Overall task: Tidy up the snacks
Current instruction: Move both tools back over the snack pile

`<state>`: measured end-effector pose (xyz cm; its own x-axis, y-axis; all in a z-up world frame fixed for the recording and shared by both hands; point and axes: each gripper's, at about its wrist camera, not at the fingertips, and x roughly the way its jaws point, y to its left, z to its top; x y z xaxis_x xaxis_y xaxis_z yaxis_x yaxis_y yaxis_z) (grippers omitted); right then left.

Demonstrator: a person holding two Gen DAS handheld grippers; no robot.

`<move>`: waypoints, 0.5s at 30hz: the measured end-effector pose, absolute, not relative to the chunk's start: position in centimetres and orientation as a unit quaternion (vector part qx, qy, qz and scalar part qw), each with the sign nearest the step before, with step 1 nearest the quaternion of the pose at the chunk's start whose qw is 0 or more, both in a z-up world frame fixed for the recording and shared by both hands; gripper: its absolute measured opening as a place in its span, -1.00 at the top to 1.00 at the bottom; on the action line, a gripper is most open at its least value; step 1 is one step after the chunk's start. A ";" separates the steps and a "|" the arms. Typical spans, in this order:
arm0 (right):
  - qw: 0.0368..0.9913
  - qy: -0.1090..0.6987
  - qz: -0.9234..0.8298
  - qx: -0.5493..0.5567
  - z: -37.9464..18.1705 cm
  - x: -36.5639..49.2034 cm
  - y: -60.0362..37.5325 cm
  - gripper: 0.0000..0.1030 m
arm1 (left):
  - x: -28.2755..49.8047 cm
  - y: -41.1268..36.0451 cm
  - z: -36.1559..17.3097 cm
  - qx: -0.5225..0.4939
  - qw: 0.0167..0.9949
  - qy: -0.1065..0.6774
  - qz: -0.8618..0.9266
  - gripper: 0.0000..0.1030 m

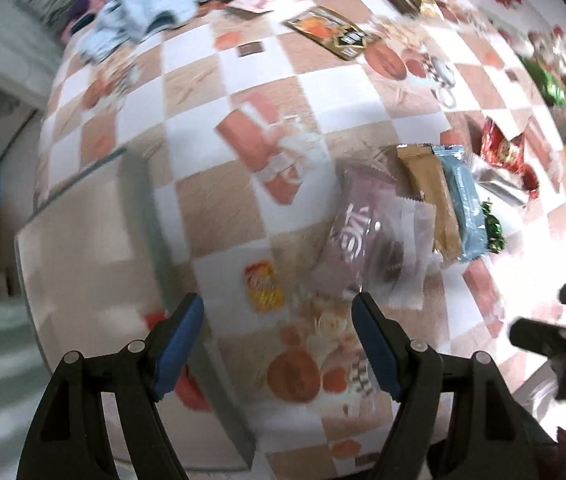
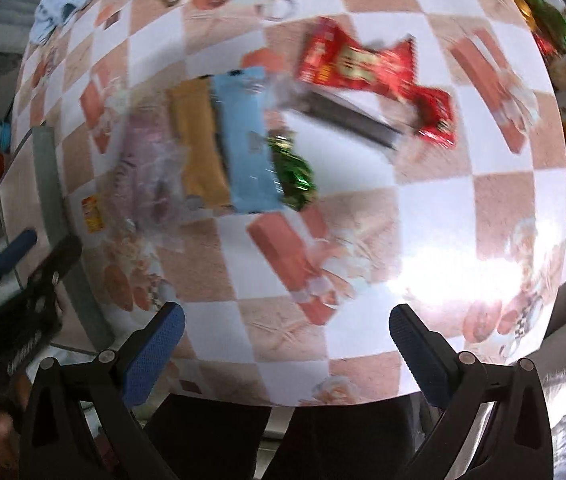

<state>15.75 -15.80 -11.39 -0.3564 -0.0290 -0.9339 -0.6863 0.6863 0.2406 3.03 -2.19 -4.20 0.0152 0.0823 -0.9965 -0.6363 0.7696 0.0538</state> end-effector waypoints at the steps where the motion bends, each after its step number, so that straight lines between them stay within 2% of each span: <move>1: 0.516 0.761 0.317 -0.234 -11.5 15.9 -16.3 -1.00 | 3.5 -2.1 -4.5 -0.209 0.679 0.653 0.263 -0.55; 15: 0.513 0.786 0.282 -0.201 -12.9 20.4 -22.1 -1.00 | 6.8 -1.7 -9.2 -0.190 0.657 0.690 0.237 -0.55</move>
